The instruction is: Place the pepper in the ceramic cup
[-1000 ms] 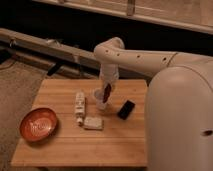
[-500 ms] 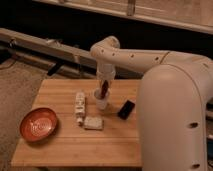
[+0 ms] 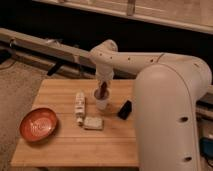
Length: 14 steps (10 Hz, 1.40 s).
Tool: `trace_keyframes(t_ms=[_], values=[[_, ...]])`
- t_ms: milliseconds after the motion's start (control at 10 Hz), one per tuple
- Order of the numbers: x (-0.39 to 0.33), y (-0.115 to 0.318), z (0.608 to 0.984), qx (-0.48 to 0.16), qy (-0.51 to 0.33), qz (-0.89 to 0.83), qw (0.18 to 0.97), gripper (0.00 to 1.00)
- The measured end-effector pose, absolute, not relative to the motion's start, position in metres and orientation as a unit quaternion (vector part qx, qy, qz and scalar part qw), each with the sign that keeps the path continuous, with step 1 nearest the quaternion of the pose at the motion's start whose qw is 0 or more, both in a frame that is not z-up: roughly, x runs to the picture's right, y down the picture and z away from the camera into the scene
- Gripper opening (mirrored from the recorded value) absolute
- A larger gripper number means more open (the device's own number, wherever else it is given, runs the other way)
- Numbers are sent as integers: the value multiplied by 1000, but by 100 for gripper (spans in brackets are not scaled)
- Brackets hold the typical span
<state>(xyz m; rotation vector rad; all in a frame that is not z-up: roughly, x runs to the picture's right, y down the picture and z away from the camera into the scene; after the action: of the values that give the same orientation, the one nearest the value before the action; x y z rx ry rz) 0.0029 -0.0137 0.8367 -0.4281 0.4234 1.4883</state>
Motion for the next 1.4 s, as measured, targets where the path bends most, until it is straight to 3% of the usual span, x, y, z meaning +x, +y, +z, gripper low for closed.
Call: trace_keyframes(t_ms=[300, 400, 1400], values=[[-1, -21, 834, -182, 175, 670, 698, 77], [-2, -21, 832, -180, 169, 671, 700, 80], [3, -15, 806, -187, 127, 701, 676, 80]])
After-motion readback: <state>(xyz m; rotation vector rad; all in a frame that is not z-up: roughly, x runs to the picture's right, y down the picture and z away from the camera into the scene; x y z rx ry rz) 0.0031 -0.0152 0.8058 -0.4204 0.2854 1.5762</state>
